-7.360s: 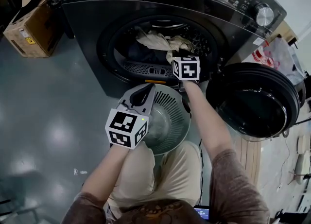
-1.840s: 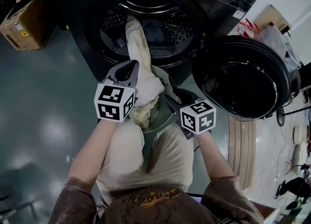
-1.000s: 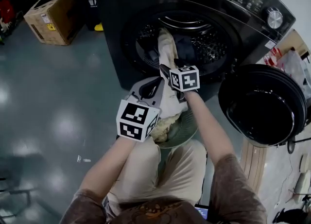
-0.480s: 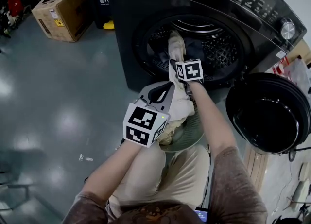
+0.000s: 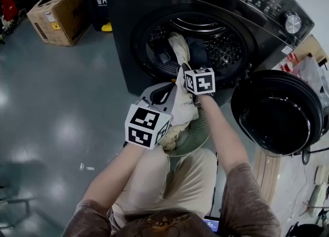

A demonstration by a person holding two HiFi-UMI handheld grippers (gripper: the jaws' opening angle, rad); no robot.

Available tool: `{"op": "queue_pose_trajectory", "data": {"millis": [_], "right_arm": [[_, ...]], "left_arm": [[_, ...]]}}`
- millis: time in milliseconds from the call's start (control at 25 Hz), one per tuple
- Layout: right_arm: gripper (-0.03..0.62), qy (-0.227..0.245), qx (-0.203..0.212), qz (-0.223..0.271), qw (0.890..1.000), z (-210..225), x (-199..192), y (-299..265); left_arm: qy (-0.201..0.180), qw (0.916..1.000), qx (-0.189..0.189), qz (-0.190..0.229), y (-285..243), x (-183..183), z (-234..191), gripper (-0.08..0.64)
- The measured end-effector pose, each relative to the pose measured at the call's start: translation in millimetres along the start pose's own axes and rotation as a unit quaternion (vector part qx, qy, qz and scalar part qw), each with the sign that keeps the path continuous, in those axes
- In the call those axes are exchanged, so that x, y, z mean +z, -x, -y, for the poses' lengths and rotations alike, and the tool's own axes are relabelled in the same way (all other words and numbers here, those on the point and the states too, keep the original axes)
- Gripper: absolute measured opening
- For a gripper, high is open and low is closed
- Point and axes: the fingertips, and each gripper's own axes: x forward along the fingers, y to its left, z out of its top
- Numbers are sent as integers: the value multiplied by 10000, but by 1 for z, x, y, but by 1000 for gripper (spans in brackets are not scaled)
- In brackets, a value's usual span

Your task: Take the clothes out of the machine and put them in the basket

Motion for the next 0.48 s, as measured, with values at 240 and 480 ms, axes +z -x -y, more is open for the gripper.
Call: {"op": "queue_pose_trajectory", "data": {"millis": [240,480], "right_arm": [[44,58,183,293,9994,-11,-10,69],[44,41,353,428,9984,-27,-30,145]], "left_arm": [[-10,10000,45,18,0,-1,-1,6],[-45,10000,51,-28,-8,-5,2,6]]}}
